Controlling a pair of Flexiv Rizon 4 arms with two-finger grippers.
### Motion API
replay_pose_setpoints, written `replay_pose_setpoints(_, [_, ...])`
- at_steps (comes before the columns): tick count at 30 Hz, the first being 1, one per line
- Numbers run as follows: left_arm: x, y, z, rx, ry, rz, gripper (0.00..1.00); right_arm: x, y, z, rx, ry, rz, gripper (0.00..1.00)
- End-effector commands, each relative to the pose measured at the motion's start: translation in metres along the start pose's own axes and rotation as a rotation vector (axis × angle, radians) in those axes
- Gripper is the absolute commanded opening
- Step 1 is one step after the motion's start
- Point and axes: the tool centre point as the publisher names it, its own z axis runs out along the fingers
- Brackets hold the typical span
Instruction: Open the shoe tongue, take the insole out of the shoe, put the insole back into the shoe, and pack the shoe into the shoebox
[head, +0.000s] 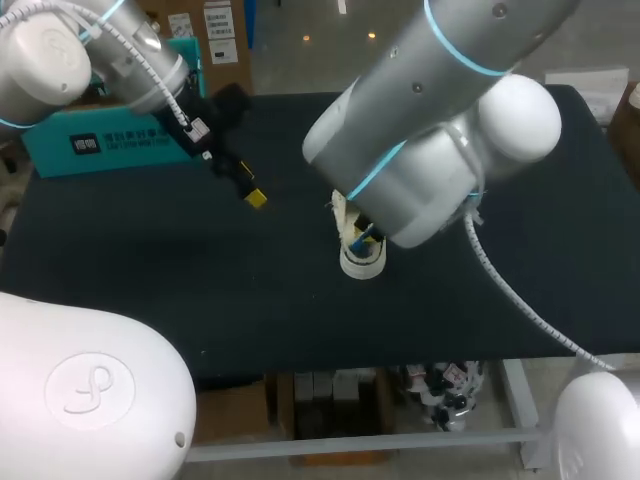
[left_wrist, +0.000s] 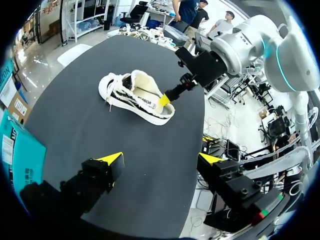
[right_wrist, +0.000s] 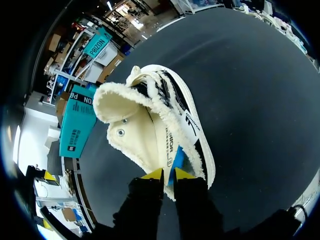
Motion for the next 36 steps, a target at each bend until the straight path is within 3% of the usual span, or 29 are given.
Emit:
replay_pose_setpoints(1, [0.002, 0.011, -0.004, 0.007, -0.005, -0.020, 1.00, 0.004, 0.007, 0.008, 0.025, -0.133, -0.001, 0.00])
replay_pose_setpoints(19, [-0.002, 0.021, 0.002, 0.010, 0.018, -0.075, 1.00, 0.004, 0.005, -0.009, 0.000, -0.184, -0.025, 0.00])
replay_pose_setpoints(28, [-0.005, 0.023, 0.000, -0.027, 0.053, -0.136, 1.00, -0.003, 0.010, 0.023, 0.057, -0.187, -0.013, 0.00])
replay_pose_setpoints(32, [-0.002, 0.014, 0.001, -0.080, 0.057, -0.201, 1.00, -0.006, 0.014, 0.033, 0.071, -0.182, -0.008, 0.00])
replay_pose_setpoints(36, [0.001, 0.002, -0.003, -0.171, -0.025, -0.381, 1.00, -0.011, 0.016, 0.043, 0.082, -0.183, 0.000, 0.00])
